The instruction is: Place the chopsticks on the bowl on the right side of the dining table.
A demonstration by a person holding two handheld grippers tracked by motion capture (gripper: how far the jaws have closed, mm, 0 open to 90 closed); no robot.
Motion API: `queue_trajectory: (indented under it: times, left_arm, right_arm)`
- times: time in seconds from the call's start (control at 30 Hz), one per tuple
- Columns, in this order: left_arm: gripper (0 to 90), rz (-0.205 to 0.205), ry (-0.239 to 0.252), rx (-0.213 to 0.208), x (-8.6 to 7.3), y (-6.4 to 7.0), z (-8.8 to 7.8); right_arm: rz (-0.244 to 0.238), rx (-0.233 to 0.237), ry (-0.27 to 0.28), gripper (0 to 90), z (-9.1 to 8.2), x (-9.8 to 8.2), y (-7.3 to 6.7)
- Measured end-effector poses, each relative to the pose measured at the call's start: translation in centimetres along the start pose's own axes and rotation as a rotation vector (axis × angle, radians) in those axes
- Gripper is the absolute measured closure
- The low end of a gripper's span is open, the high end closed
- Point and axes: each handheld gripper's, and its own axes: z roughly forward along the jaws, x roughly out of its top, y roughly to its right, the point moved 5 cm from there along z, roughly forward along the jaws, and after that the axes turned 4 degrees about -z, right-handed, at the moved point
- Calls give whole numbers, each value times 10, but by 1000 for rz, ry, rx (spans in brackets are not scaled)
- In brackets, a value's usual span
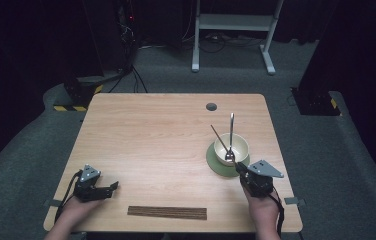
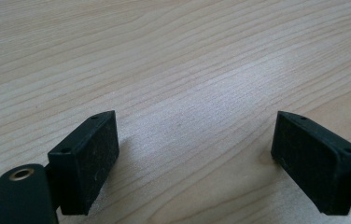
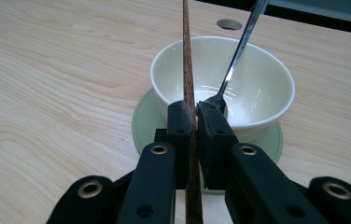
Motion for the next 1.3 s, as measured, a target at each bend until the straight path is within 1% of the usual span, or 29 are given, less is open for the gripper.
queue_trajectory:
  times: [0.07,0.1,0.13,0.37,0.7,0.97,1.3]
  left_arm:
    - [149,1,0,2,0,0,0]
    - [149,1,0,2,0,0,0]
    - [149,1,0,1,0,0,0]
    - [149,2,0,2,0,0,0]
    - [149,0,-1,0,0,0,0]
    - [149,3,0,1,0,0,0]
    - [150,3,-1,0,0,0,0]
  right_arm:
    - [1,-10,-9,835,6,3,6]
    - [1,-10,-9,835,6,3,6]
    - [6,-14,-20,836,10,3,9]
    - [8,-23,-33,835,16,5,15]
    - [-13,-29,-39,835,15,4,11]
    - [-8,-35,-43,833,15,1,14]
    - [-6,-38,-47,827,16,0,13]
